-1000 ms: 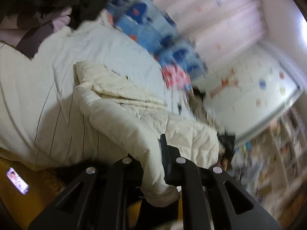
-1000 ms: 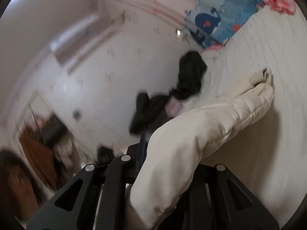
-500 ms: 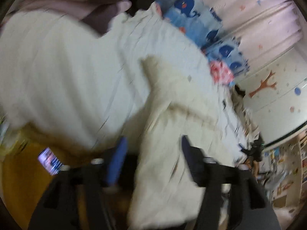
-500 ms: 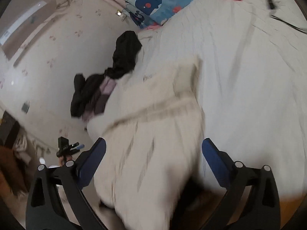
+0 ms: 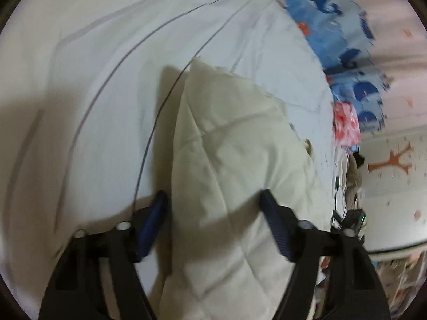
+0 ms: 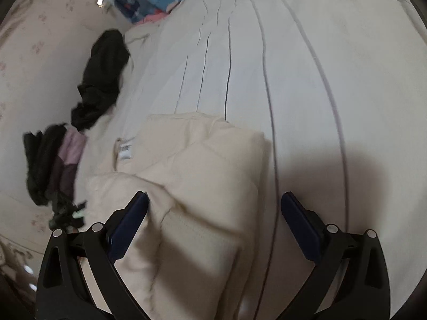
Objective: Fold large clothes
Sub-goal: 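Grasp the folded jacket bundle with both tools and flatten it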
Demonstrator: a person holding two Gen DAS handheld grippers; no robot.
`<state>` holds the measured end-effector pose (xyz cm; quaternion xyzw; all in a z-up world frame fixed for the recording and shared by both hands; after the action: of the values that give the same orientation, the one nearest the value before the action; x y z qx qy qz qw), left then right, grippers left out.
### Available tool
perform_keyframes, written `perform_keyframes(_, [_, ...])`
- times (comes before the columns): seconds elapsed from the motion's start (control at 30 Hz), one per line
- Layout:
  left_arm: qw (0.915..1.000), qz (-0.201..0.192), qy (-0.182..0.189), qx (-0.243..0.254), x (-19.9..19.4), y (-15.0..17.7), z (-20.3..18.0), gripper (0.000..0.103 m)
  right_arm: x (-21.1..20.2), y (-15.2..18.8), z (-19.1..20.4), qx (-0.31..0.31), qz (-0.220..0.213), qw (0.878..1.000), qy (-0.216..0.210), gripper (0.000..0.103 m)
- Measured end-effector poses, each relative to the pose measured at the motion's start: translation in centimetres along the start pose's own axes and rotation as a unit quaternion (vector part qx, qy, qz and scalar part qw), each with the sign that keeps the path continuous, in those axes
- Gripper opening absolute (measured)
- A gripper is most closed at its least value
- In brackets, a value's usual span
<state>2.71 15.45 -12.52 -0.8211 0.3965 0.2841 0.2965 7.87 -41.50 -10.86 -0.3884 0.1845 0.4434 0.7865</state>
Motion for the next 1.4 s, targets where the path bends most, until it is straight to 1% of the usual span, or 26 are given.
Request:
perform_keyframes(0.07, [0.9998, 0.004, 0.012, -0.014, 0.7, -0.2, -0.1, 0.075, 1.5, -0.4, 0.8, -0.020, 0.006, 0.999, -0.028, 0.093])
perform_keyframes(0.13, [0.9996, 0.010, 0.021, 0.013, 1.0, 0.1, -1.6, 0.075, 2.3, -0.3, 2.8, -0.061, 0.009, 0.997, -0.043, 0.072])
perform_keyframes(0.17, [0.9992, 0.007, 0.013, 0.038, 0.8, 0.4, -2.7, 0.067, 2.2, -0.1, 3.4, -0.080, 0.007, 0.996, -0.040, 0.065])
perform_keyframes(0.2, [0.9985, 0.007, 0.011, 0.052, 0.9, 0.4, -3.4, 0.058, 1.5, 0.1, 4.2, -0.100, 0.000, 0.994, -0.037, 0.049])
perform_keyframes(0.23, [0.9977, -0.002, 0.013, 0.066, 0.5, 0.5, -4.2, 0.054, 0.8, 0.2, 5.0, -0.113, -0.011, 0.993, -0.033, 0.044])
perform_keyframes(0.27, [0.9973, -0.010, 0.024, 0.069, 0.1, 0.3, -4.7, 0.045, -0.4, 0.1, 5.7, -0.121, -0.033, 0.991, -0.035, 0.041])
perform_keyframes(0.33, [0.9938, -0.034, 0.080, 0.069, -2.0, 0.2, -6.2, 0.035, -3.7, -0.5, 7.4, -0.131, -0.078, 0.987, -0.049, 0.036])
perform_keyframes(0.43, [0.9847, -0.073, 0.126, 0.096, -4.4, 0.4, -9.3, 0.031, -8.3, -1.6, 9.7, -0.151, -0.127, 0.978, -0.063, 0.034])
perform_keyframes(0.53, [0.9767, -0.107, 0.132, 0.131, -5.1, 0.6, -12.3, 0.031, -12.4, -4.1, 10.7, -0.162, -0.179, 0.969, -0.059, 0.034])
perform_keyframes(0.6, [0.9760, -0.124, 0.111, 0.141, -4.0, 0.6, -13.0, 0.031, -12.8, -5.3, 9.7, -0.156, -0.194, 0.968, -0.033, 0.034])
perform_keyframes(0.63, [0.9780, -0.119, 0.095, 0.143, -2.2, 0.3, -12.8, 0.031, -12.0, -5.7, 7.7, -0.145, -0.190, 0.971, -0.007, 0.037])
perform_keyframes(0.67, [0.9803, -0.106, 0.075, 0.149, -0.3, 0.0, -12.5, 0.034, -10.6, -5.8, 5.9, -0.133, -0.179, 0.975, 0.018, 0.038])
perform_keyframes(0.7, [0.9847, -0.078, 0.029, 0.153, 2.9, 0.1, -11.5, 0.037, -8.9, -5.7, 3.8, -0.117, -0.154, 0.980, 0.040, 0.040])
perform_keyframes(0.73, [0.9875, -0.054, -0.004, 0.148, 5.1, 0.1, -10.5, 0.040, -6.0, -5.1, 0.3, -0.084, -0.101, 0.988, 0.077, 0.040])
perform_keyframes(0.77, [0.9896, -0.044, -0.022, 0.135, 6.5, 0.3, -9.1, 0.046, -4.3, -4.5, -1.8, -0.061, -0.074, 0.990, 0.104, 0.042])
perform_keyframes(0.8, [0.9913, -0.044, -0.013, 0.123, 6.6, 0.3, -8.7, 0.046, -3.7, -3.7, -4.3, -0.021, -0.064, 0.993, 0.102, 0.044])
perform_keyframes(0.83, [0.9938, -0.043, 0.009, 0.103, 5.7, 0.1, -8.0, 0.046, -4.4, -3.4, -5.2, 0.007, -0.081, 0.994, 0.076, 0.045])
perform_keyframes(0.87, [0.9945, -0.040, 0.023, 0.094, 4.5, 0.0, -7.7, 0.046, -6.1, -2.9, -5.8, 0.031, -0.111, 0.991, 0.068, 0.047])
perform_keyframes(0.93, [0.9935, -0.030, 0.029, 0.106, 1.7, 0.0, -7.0, 0.047, -8.7, -2.4, -5.3, 0.020, -0.135, 0.987, 0.080, 0.048])
perform_keyframes(0.97, [0.9926, -0.028, 0.029, 0.115, 0.3, 0.1, -6.6, 0.051, -11.2, -1.6, -4.1, 0.002, -0.158, 0.984, 0.080, 0.048])
perform_keyframes(1.0, [0.9920, -0.027, 0.029, 0.120, -1.1, 0.3, -6.0, 0.057, -12.5, -1.1, -3.1, -0.007, -0.169, 0.983, 0.073, 0.053])
perform_keyframes(1.07, [0.9918, -0.025, 0.034, 0.121, -4.4, 0.7, -4.4, 0.065, -15.9, 1.2, 0.1, -0.037, -0.188, 0.980, 0.043, 0.072])
perform_keyframes(1.1, [0.9922, -0.026, 0.037, 0.116, -6.7, 1.5, -2.8, 0.066, -16.8, 2.0, 1.2, -0.045, -0.190, 0.980, 0.039, 0.086])
perform_keyframes(1.13, [0.9925, -0.023, 0.041, 0.113, -7.6, 2.3, -1.7, 0.067, -18.0, 3.7, 2.4, -0.051, -0.188, 0.981, 0.025, 0.088])
perform_keyframes(1.23, [0.9927, -0.009, 0.046, 0.111, -10.6, 4.7, 1.6, 0.073, -19.7, 7.7, 4.2, -0.034, -0.159, 0.986, -0.029, 0.089])
perform_keyframes(1.4, [0.9914, 0.046, 0.065, 0.104, -12.8, 10.0, 7.3, 0.077, -22.3, 15.9, 3.3, 0.012, -0.101, 0.995, -0.025, 0.089])
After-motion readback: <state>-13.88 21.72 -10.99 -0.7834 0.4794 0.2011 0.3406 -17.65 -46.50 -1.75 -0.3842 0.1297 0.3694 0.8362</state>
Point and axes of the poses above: each gripper's, at about its wrist camera, not at the fingertips, and x roughly the way its jaws point, z to its left, y to its underside, the point moved 2 cm from there along x, roughly the way its jaws point, and after that the axes turned 11 degrees about -z, right-handed, at the moved point
